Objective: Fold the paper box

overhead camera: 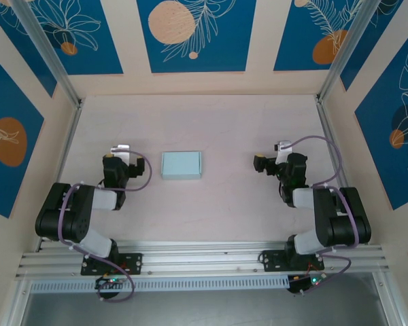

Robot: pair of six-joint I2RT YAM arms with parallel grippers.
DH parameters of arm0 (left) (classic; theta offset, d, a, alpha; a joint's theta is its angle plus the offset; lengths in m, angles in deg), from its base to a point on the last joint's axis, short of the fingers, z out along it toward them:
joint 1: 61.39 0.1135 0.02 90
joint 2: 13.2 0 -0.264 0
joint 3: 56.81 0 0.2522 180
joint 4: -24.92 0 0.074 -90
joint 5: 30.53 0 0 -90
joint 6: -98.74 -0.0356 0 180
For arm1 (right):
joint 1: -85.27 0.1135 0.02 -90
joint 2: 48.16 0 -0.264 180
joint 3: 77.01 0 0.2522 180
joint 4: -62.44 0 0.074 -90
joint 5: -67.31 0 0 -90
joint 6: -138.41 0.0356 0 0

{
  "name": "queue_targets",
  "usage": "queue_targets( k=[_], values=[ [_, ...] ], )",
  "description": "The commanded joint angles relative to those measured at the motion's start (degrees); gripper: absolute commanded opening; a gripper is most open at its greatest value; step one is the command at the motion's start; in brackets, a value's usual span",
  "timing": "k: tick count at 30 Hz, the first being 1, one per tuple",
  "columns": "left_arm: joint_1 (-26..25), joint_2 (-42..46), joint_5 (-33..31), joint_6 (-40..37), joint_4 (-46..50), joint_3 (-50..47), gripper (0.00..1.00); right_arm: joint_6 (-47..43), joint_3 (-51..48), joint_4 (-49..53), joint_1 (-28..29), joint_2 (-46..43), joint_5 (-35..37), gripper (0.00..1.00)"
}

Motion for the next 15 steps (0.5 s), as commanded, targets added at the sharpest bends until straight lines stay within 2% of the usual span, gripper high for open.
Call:
queue_targets(
  k=[1, 5, 9, 15],
  values=[
    [0.79, 0.23, -1.17, 1.12, -0.4, 0.32, 1.0, 1.03, 1.72, -4.7, -2.03, 3.1, -5.98, 1.0],
    [0.86, 0.24, -1.16, 1.12, -0.71, 0.25, 1.0, 1.89, 2.91, -1.8, -3.18, 2.89, -7.41, 0.99],
    [0.73, 0.27, -1.17, 1.09, -0.72, 0.25, 1.0, 1.88, 3.72, -0.49, -1.6, 3.09, -2.38, 1.0],
    [0.67, 0.27, -1.17, 1.04, -0.73, 0.25, 1.0, 1.71, 3.59, -0.56, -1.35, 3.01, -1.89, 0.99]
  ],
)
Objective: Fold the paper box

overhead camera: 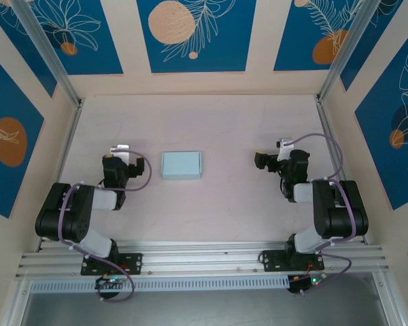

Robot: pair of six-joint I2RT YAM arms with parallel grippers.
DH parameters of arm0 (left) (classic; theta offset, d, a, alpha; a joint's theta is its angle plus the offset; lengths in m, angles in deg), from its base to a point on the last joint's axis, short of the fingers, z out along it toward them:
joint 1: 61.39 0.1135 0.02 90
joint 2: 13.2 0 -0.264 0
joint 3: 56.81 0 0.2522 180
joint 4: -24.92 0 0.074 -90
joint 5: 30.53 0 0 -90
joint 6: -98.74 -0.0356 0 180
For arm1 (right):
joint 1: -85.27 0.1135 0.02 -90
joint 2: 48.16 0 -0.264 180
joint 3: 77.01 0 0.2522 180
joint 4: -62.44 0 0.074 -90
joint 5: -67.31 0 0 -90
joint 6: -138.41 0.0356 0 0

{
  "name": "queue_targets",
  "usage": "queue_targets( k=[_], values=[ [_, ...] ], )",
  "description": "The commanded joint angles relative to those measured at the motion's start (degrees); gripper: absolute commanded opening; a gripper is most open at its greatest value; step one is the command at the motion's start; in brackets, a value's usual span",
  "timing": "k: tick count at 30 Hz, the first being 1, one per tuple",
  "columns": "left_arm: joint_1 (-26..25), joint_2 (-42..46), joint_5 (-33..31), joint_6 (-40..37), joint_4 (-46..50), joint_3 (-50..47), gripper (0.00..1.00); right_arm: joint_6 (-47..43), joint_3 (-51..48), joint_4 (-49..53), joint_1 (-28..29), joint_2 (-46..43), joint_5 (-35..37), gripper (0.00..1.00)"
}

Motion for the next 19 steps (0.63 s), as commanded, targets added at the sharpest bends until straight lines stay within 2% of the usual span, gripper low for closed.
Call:
queue_targets(
  k=[1, 19],
  values=[
    [0.72, 0.27, -0.86, 0.88, -0.76, 0.23, 1.0, 0.31, 0.87, -0.32, 0.27, 0.06, 1.3, 1.0],
    [0.66, 0.28, -0.2, 0.62, -0.54, 0.34, 1.0, 0.3, 0.9, -0.27, 0.29, 0.05, 1.33, 1.0]
  ],
)
